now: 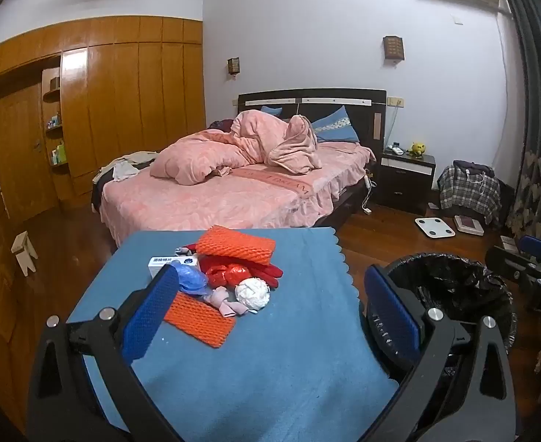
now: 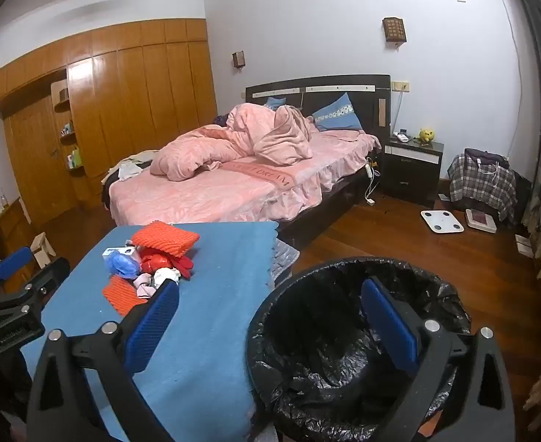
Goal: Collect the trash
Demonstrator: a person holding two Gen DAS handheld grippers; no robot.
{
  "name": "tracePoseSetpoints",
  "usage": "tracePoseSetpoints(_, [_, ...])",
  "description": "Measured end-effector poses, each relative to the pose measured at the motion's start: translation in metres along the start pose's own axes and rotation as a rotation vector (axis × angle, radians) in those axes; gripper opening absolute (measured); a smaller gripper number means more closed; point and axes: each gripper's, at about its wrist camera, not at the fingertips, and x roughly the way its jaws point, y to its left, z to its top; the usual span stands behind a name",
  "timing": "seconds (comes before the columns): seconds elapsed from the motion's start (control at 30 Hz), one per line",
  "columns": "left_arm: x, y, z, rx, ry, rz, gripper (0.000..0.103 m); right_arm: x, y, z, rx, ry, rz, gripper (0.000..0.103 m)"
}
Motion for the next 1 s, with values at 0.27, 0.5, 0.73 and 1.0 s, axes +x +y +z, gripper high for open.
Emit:
tracePoseSetpoints(0.27, [0.0003,0.0006,0.0003,-0.001,-0.001,-0.002,0.098,0.0007,0.0012,-0.0003,0.0,-0.002,-0.001,0.097])
tracePoseSetpoints(0.5, [-0.0001,0.0006,0.0001,-0.001,-0.003,-0.001,0.098,0.0015,0.002,-0.0005,-0.004,-0.002,0.0,0.097])
tracePoseSetpoints(0.73, [0.0001,0.001,0.0002,-0.002,-0.001,-0.002,0.098,0.0005,0.0026,0.0,-0.006,-0.001,-0.002,0.097])
tracePoseSetpoints(1.0, [0.006,0.0087,-0.0001,-0.002,0.001,-0.001,0.098,0.0046,0.0026,-0.0014,-0.006,0.002,-0.003,0.097])
